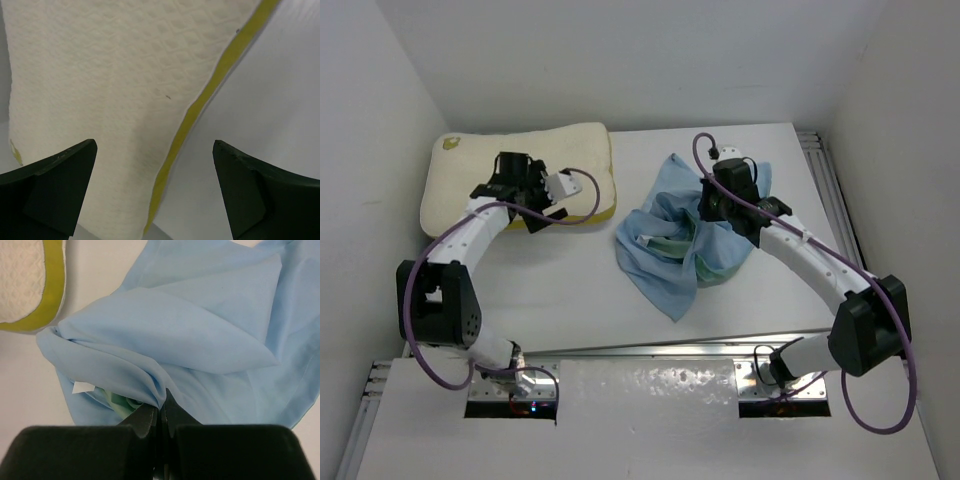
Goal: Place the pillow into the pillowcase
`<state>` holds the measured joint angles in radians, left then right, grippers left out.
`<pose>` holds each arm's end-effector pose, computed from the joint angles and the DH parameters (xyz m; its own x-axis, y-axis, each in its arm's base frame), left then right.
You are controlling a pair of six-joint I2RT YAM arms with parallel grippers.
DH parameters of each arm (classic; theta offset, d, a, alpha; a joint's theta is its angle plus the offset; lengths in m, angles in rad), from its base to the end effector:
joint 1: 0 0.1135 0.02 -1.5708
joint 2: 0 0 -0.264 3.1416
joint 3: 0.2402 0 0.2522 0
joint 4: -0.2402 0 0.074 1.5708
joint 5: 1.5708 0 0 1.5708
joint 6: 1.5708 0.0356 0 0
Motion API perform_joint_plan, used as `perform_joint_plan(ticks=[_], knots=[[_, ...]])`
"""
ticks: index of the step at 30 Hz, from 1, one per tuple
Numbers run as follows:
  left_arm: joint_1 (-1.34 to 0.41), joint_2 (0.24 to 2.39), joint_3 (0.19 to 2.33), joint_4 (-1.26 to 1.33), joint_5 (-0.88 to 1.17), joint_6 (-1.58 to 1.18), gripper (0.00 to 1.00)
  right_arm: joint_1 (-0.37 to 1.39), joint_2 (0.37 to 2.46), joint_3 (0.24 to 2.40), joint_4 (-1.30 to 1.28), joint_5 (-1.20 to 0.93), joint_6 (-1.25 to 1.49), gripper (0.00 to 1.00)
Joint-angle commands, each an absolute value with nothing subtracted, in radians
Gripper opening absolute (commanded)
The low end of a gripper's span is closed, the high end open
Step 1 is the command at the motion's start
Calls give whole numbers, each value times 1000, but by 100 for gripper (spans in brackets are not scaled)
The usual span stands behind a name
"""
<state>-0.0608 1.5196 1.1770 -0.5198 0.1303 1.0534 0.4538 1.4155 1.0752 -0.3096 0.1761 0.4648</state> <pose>0.3276 -0.0246 0.2684 -0.2492 0.8785 -0.4076 0.7303 0.4469 0.5167 0.2876 0.1333 0.2831 -0.6234 0.1869 -0.7592 -0.0300 0.9646 0.2621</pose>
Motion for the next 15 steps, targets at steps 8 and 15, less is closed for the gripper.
perform_joint_plan(ticks=[8, 15], knots=[[-58, 1638, 1161, -364, 161, 1385, 100, 449, 1404, 1068, -265, 144, 471, 0], [-66, 1723, 1152, -402, 203, 1407, 100, 449, 1408, 1072, -273, 163, 469, 0]])
